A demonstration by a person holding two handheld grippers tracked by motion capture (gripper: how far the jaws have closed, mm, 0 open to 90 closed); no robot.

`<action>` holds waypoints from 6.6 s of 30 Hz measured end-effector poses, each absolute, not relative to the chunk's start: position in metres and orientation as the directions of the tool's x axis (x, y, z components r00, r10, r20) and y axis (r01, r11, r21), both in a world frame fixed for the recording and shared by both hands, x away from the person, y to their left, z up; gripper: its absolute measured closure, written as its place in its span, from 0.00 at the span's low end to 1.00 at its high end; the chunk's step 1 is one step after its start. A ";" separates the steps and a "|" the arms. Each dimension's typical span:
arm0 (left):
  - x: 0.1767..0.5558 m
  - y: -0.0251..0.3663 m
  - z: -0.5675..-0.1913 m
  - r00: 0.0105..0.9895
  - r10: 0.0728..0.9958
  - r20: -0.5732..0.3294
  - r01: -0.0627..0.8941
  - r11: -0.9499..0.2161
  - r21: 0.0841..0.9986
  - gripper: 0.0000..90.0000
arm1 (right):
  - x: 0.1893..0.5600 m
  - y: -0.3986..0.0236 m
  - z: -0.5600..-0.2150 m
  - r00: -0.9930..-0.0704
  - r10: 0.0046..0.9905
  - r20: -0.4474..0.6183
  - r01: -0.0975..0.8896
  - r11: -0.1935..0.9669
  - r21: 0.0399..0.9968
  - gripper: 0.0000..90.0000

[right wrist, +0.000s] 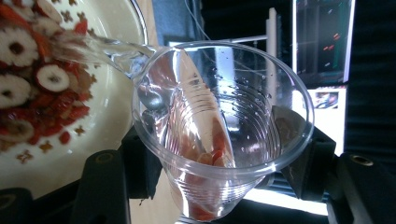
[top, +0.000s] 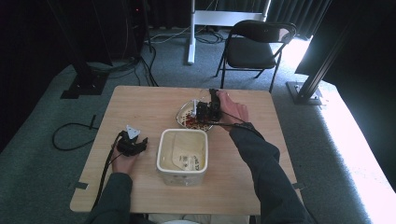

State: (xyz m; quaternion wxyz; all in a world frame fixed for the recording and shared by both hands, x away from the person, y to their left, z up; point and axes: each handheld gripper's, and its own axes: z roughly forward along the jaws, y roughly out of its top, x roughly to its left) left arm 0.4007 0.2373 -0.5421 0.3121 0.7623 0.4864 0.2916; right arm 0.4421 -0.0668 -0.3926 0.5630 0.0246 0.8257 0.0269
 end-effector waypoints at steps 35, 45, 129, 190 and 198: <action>0.401 0.236 -0.542 0.359 0.922 0.148 0.560 -0.339 0.756 0.53 | 0.443 -0.066 -0.400 -0.287 -0.122 -0.950 0.035 0.990 -0.138 0.43; 0.401 0.236 -0.542 0.360 0.921 0.151 0.561 -0.342 0.754 0.53 | 0.447 -0.070 -0.408 -0.301 -0.189 -0.935 0.071 0.973 -0.219 0.42; 0.401 0.236 -0.542 0.360 0.921 0.149 0.562 -0.342 0.753 0.53 | 0.453 -0.080 -0.367 -0.586 0.423 -0.692 0.077 0.879 0.471 0.41; 0.401 0.235 -0.543 0.363 0.918 0.159 0.564 -0.352 0.747 0.53 | 0.430 -0.131 -0.344 -0.765 0.626 -0.149 0.226 0.478 0.849 0.40; 0.401 0.235 -0.543 0.364 0.917 0.162 0.563 -0.355 0.746 0.53 | 0.417 -0.127 -0.339 -0.785 0.601 -0.147 0.203 0.475 0.856 0.40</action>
